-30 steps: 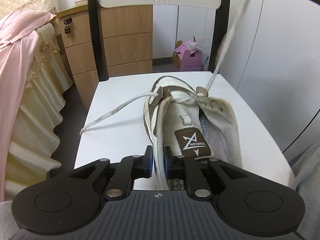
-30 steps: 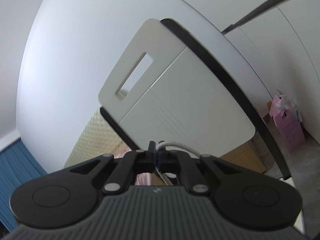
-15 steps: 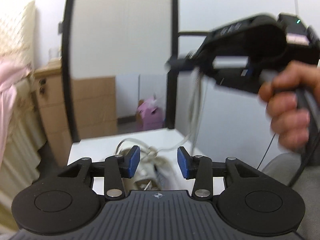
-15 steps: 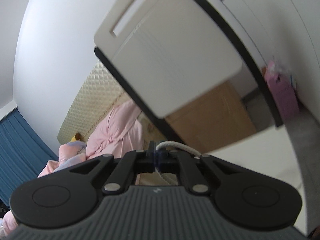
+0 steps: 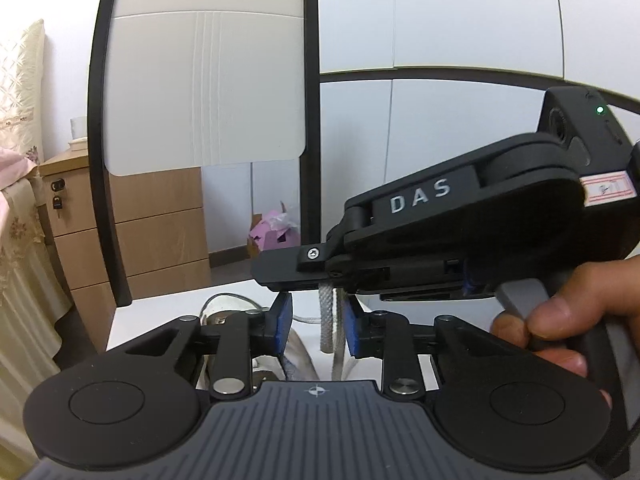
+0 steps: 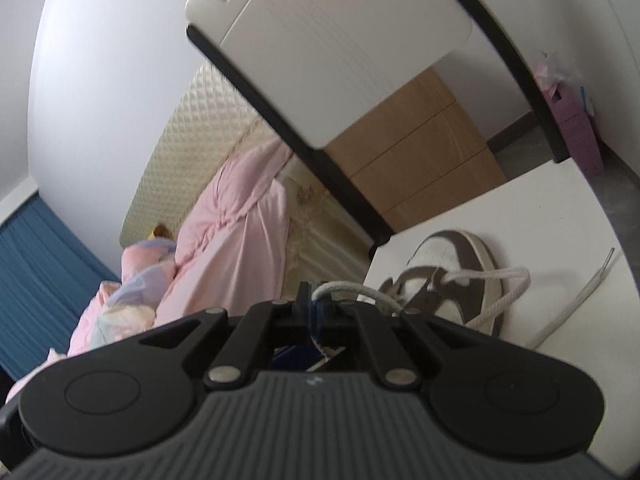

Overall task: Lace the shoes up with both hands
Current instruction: 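Grasp the lace with the left gripper below the right gripper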

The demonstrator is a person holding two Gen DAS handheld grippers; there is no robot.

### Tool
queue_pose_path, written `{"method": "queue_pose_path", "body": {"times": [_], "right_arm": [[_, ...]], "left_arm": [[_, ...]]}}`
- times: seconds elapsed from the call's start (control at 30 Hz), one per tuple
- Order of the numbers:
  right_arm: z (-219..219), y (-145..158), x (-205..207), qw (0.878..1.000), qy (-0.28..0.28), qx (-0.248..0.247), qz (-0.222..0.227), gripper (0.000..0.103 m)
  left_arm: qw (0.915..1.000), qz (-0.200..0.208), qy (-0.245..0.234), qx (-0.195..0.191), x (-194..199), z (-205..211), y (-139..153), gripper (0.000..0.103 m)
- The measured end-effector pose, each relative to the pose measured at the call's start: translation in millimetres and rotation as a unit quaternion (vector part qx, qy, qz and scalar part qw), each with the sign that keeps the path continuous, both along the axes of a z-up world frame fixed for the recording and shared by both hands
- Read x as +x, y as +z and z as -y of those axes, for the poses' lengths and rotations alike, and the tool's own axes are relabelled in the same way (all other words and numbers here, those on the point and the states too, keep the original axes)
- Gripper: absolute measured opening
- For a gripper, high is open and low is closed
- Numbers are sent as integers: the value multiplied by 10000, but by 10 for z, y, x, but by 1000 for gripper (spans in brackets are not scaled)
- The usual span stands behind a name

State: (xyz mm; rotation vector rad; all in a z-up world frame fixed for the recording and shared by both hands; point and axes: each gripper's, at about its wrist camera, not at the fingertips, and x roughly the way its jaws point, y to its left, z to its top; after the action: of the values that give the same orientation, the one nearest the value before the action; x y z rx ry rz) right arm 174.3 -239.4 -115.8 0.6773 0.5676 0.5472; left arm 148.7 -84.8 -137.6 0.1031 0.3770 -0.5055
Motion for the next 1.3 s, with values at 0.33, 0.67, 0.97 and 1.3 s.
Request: {"method": "queue_pose_path", "body": {"times": [0.33,0.67,0.97,1.3], "right_arm": [[129,-112,-23,9978,146,618,-199,3],[154,-75,19,9959,167,886,-91,3],[149,-42,104,9954,164,949,-6,4],[228,-60,151,9897,398,1376,-11,7]], "left_arm": [[9997,-198,114,-31,51,31,-2,5],[9987,-352,-96,-343,176,-76,70,5],[9965,-611,-295,-496,354,-175,112,5],[9952,-763,-227,-567,456,-165,103,5]]}}
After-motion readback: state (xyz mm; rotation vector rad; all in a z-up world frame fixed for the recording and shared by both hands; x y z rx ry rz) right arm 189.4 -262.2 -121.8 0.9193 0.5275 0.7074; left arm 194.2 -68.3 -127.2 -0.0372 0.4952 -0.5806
